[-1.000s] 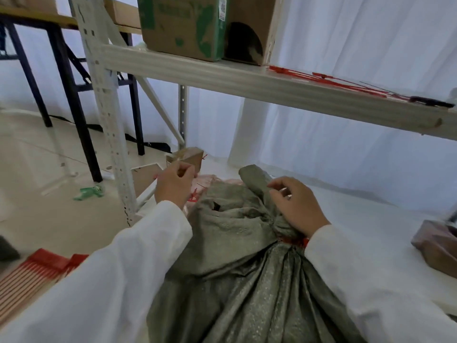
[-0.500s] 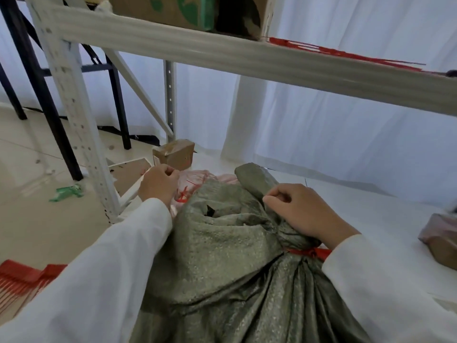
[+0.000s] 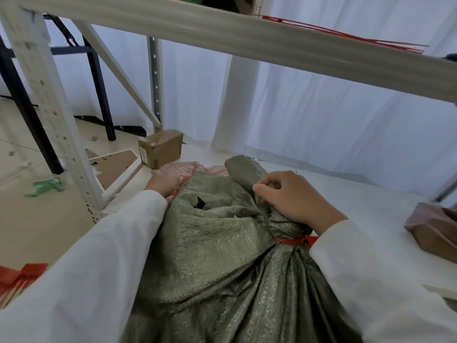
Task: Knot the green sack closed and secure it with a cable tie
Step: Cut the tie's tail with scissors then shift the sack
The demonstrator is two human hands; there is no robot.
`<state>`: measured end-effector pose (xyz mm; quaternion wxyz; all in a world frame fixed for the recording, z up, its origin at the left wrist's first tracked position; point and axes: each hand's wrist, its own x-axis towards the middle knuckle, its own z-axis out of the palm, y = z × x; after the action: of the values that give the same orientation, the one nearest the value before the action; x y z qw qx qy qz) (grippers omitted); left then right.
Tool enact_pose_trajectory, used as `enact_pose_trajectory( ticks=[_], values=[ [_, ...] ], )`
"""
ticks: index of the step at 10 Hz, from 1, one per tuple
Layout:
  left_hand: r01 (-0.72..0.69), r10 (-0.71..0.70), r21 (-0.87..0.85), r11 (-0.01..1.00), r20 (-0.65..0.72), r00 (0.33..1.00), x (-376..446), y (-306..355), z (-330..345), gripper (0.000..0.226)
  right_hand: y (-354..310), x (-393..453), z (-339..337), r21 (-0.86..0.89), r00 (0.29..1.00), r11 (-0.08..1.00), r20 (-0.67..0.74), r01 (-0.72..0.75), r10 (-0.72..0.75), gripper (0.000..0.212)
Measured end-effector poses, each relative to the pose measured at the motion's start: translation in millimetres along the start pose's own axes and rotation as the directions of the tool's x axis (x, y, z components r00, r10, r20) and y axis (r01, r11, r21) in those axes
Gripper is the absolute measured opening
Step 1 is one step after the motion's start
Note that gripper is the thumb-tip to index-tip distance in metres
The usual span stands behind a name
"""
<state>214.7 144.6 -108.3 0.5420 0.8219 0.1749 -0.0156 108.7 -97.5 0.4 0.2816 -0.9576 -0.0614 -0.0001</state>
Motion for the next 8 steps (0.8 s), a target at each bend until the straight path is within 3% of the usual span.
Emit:
enact_pose_trajectory(
  ticks=[1,2,3,4,5,6,7,8],
  values=[
    [-0.022,0.019,0.162,0.987,0.022,1.0,-35,26,-13,0.039,-1,-4,-1,0.007,0.999,1.0,-0.048,0.003,-0.002,0.017],
    [-0.07,0.063,0.183,0.981,0.045,0.997,-57,43,-19,0.042,0,-12,-1,-0.014,0.994,1.0,-0.104,-0.02,0.018,0.019],
    [-0.181,0.131,0.324,0.929,0.17,0.977,-84,57,-22,0.051,-2,-26,-6,-0.023,0.992,0.998,-0.114,-0.064,0.061,0.034],
    [-0.344,0.2,0.485,0.804,0.325,0.925,-117,74,-21,0.064,1,-45,-18,0.025,0.997,0.997,-0.03,-0.071,0.072,0.035],
    [-0.478,0.231,0.567,0.671,0.452,0.861,-145,79,-18,0.097,10,-60,-28,0.072,0.99,0.995,0.131,-0.063,0.053,0.055],
    [-0.526,0.135,0.5,0.688,0.624,0.77,-175,64,-7,0.118,18,-76,-31,0.178,0.978,0.981,0.206,-0.082,0.044,0.1],
    [-0.534,0.026,0.585,0.61,0.659,0.752,-188,46,5,0.131,27,-91,-28,0.139,0.993,0.988,0.106,-0.06,0.046,0.092],
    [-0.49,0.034,0.595,0.637,0.613,0.79,-202,47,15,0.108,31,-103,-29,0.134,0.997,0.99,-0.055,-0.047,0.055,0.075]
  ],
)
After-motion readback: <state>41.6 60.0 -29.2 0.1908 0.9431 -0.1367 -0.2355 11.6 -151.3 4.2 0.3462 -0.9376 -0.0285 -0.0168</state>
